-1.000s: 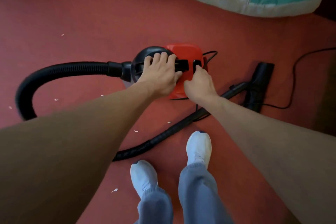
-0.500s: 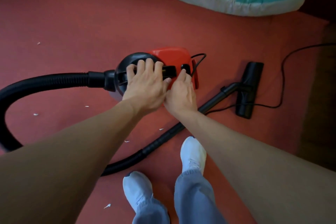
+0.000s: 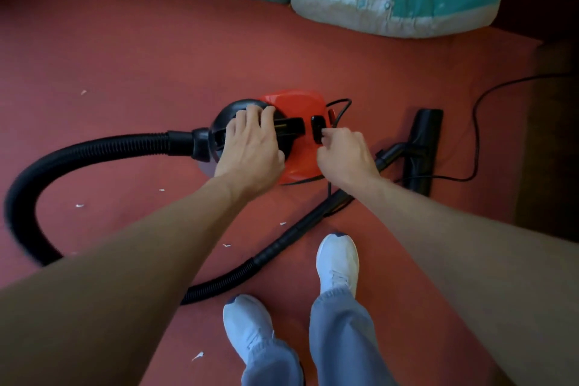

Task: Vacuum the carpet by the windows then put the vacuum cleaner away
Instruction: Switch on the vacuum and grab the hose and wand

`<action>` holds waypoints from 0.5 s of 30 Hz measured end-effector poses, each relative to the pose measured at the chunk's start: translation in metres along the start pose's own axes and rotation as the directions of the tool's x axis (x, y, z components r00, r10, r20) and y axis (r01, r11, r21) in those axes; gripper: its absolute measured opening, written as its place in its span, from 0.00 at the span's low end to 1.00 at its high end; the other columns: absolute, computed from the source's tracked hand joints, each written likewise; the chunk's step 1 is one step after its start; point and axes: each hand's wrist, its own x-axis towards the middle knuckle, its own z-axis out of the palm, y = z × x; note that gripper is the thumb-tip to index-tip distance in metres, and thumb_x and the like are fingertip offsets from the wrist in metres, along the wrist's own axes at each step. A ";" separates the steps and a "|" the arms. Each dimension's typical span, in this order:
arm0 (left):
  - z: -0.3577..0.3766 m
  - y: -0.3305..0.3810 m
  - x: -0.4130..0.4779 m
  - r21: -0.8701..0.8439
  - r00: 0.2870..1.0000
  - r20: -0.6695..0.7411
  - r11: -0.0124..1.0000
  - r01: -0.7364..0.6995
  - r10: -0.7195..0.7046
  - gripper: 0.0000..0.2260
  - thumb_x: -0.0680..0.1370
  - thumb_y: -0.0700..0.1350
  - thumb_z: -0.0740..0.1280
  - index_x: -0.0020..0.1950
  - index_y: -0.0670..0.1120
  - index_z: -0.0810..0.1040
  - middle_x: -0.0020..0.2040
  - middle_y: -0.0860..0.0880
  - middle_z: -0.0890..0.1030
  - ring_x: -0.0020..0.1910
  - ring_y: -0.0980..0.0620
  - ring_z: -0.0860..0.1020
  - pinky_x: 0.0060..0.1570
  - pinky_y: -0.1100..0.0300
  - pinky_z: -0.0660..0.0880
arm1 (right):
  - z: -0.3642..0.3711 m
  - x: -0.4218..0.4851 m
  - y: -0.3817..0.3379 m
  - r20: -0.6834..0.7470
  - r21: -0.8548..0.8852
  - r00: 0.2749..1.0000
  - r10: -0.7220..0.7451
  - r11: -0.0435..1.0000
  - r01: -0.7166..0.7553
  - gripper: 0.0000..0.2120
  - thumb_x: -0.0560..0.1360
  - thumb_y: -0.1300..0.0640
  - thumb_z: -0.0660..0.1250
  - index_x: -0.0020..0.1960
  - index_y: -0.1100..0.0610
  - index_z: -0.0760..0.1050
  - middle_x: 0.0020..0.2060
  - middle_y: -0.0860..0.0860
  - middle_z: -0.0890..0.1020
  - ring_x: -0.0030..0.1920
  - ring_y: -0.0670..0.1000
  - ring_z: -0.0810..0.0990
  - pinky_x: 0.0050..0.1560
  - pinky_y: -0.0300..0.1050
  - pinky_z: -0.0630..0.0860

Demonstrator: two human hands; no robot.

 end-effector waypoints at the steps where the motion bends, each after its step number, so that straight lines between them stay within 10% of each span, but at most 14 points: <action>1: -0.005 0.000 -0.010 -0.024 0.999 -0.044 1.000 -0.016 0.015 0.25 0.73 0.41 0.61 0.71 0.39 0.67 0.64 0.40 0.70 0.61 0.40 0.68 0.65 0.48 0.63 | -0.001 -0.012 0.002 -0.040 0.021 0.999 0.006 1.000 -0.006 0.19 0.74 0.61 0.59 0.62 0.59 0.78 0.57 0.59 0.82 0.60 0.61 0.79 0.63 0.52 0.75; 5: -0.020 0.000 -0.053 -0.099 0.998 -0.064 0.995 -0.019 0.012 0.14 0.73 0.37 0.62 0.58 0.38 0.74 0.58 0.41 0.71 0.56 0.42 0.70 0.58 0.47 0.71 | -0.003 -0.064 0.011 0.044 -0.106 0.999 -0.023 0.994 0.028 0.16 0.76 0.60 0.59 0.58 0.58 0.81 0.54 0.58 0.83 0.57 0.61 0.80 0.59 0.52 0.76; 10: -0.020 -0.006 -0.098 -0.190 0.945 0.308 0.966 0.172 -0.108 0.09 0.78 0.41 0.58 0.50 0.41 0.77 0.53 0.42 0.79 0.51 0.42 0.77 0.50 0.50 0.74 | 0.002 -0.108 0.017 0.263 -0.266 0.964 0.035 0.963 0.038 0.11 0.77 0.59 0.57 0.45 0.62 0.77 0.46 0.61 0.82 0.49 0.63 0.80 0.42 0.47 0.73; 15: -0.019 -0.011 -0.149 -0.140 0.882 0.447 0.963 0.232 -0.147 0.08 0.78 0.42 0.58 0.47 0.41 0.75 0.52 0.39 0.81 0.50 0.37 0.78 0.50 0.49 0.75 | 0.019 -0.146 0.005 0.306 -0.267 0.952 -0.006 0.959 0.092 0.12 0.78 0.57 0.57 0.48 0.61 0.77 0.49 0.62 0.82 0.51 0.63 0.80 0.45 0.49 0.73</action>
